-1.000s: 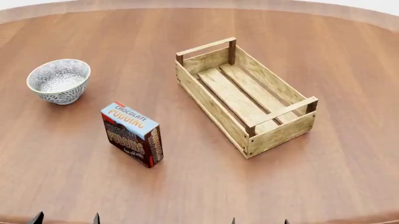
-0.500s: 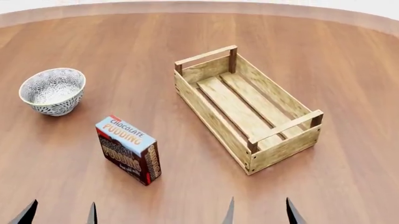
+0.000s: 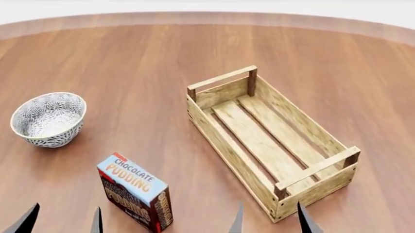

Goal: Pick up the chocolate pudding and put it in the tray.

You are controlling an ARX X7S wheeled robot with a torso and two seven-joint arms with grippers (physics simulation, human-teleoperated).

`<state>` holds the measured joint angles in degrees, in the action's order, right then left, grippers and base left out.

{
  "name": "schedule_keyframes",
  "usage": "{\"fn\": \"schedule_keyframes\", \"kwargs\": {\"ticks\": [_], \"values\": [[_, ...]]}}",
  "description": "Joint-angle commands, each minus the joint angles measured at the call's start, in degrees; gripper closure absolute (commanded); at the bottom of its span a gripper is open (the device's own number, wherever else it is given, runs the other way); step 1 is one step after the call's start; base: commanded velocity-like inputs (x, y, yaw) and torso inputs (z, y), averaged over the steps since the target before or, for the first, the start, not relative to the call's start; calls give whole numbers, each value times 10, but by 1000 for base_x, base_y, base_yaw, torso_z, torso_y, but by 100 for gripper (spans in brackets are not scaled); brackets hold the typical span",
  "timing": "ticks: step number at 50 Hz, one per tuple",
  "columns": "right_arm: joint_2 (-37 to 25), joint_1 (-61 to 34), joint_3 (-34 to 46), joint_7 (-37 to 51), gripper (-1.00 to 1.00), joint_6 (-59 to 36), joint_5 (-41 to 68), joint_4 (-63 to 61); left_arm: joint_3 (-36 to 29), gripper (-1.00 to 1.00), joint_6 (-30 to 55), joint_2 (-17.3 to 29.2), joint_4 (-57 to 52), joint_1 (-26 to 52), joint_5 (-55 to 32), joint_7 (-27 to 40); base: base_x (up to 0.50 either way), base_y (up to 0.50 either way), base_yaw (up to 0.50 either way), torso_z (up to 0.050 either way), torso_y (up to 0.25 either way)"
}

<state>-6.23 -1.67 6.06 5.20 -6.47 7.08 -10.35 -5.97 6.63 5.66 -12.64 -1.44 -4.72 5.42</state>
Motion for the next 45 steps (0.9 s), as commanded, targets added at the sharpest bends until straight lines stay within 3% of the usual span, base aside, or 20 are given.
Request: {"fn": "schedule_keyframes", "kwargs": {"ticks": [1, 37, 45], "values": [[-6, -4, 5, 7, -100, 3, 9, 10, -9, -100, 6, 10, -11, 1, -3, 10, 324, 90, 0, 0, 0], [-21, -16, 17, 32, -100, -12, 26, -1, -26, -100, 9, 28, -27, 2, -19, 31, 326, 6, 0, 0, 0], [-27, -7, 21, 40, -100, -24, 27, -32, -28, -100, 12, 34, -42, -6, -22, 35, 61, 0, 0, 0, 2]]}}
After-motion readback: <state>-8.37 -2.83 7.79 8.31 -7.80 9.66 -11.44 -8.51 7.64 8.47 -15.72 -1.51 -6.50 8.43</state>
